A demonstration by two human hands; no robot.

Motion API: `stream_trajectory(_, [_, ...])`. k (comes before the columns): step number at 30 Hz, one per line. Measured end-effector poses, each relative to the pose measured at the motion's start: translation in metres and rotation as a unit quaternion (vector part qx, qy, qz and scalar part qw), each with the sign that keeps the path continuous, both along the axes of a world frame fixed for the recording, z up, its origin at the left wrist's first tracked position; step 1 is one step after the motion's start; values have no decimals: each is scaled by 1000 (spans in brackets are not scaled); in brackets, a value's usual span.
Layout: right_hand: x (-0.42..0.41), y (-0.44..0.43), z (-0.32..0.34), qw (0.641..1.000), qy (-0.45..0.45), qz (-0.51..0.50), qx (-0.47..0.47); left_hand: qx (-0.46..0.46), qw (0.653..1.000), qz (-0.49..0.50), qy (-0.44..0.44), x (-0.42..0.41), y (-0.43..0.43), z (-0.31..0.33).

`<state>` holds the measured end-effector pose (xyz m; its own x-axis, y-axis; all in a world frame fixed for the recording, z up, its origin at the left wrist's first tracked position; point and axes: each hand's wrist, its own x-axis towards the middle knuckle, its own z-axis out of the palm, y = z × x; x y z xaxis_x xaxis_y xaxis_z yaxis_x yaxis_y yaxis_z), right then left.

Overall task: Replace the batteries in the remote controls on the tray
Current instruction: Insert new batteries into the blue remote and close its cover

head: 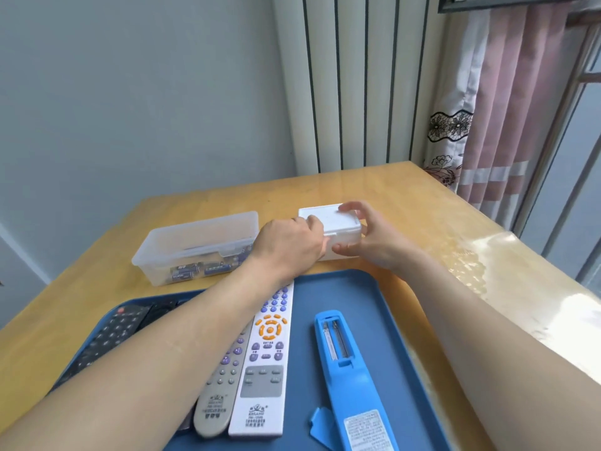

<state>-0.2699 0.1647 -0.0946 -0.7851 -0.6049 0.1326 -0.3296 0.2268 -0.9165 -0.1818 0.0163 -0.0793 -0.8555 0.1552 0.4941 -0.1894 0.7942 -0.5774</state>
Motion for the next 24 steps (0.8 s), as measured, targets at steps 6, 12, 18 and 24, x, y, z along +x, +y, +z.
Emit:
stream_trajectory(6, [8,3,-1,999,34,5,24,26,995,-79,49,7,-6,11])
stream_trajectory(12, [16,11,-4,999,23,26,-12,201,977,-52,38,11,-5,32])
stream_trajectory(18, [12,19,2,999,31,33,6,456,881,45,117,-16,-16,42])
stream_trajectory(24, [3,14,3,993,33,52,97,637,762,46,109,-29,-13,43])
